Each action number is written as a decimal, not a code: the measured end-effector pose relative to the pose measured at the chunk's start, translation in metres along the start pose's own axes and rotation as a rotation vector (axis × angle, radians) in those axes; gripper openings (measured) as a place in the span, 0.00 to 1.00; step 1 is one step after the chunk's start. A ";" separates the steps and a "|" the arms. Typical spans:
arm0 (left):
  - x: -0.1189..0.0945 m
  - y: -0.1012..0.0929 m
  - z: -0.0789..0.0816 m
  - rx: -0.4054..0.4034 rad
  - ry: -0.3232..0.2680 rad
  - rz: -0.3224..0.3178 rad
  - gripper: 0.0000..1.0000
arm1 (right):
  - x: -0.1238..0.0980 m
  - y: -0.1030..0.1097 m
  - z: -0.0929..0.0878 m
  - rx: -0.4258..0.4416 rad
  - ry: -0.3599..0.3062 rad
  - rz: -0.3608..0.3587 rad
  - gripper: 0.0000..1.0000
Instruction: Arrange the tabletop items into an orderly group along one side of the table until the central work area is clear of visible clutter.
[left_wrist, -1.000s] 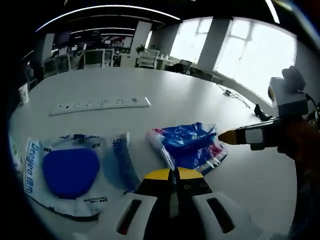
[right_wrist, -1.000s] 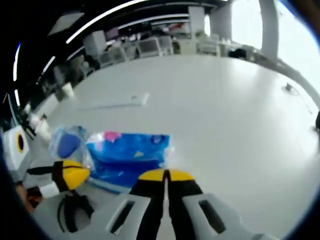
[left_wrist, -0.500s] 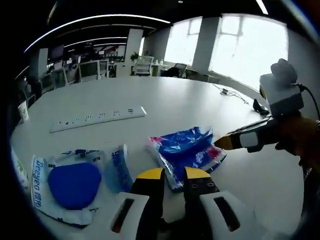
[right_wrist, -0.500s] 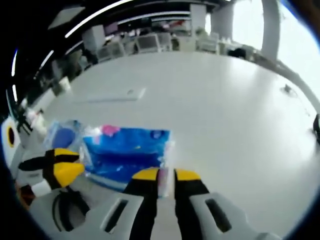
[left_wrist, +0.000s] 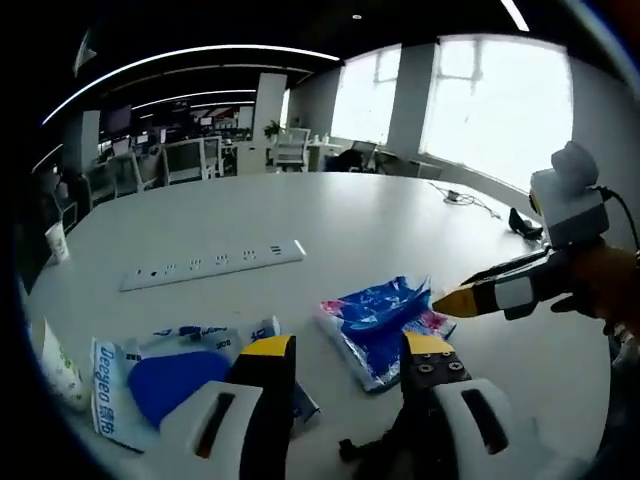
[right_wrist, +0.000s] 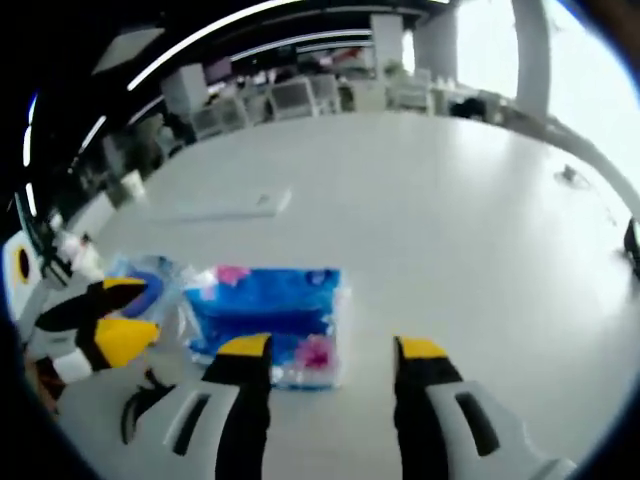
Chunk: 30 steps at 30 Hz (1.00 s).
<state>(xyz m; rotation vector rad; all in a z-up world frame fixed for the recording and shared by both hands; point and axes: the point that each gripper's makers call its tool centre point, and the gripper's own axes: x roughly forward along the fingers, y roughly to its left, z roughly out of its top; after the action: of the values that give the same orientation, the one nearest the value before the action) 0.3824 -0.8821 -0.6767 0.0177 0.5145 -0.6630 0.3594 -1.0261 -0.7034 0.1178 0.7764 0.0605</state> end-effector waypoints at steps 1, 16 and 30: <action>-0.003 0.001 0.002 0.001 -0.005 -0.004 0.48 | -0.003 0.003 0.002 0.001 -0.008 0.010 0.53; -0.047 0.028 0.036 -0.003 -0.082 0.010 0.89 | -0.048 0.043 0.022 -0.057 -0.090 0.105 0.92; -0.095 0.054 0.044 0.010 -0.074 0.040 1.00 | -0.098 0.091 0.023 -0.101 -0.131 0.199 1.00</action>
<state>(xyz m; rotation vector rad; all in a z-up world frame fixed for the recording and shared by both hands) 0.3709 -0.7918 -0.6021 0.0125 0.4384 -0.6247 0.3047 -0.9472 -0.6075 0.1017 0.6274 0.2780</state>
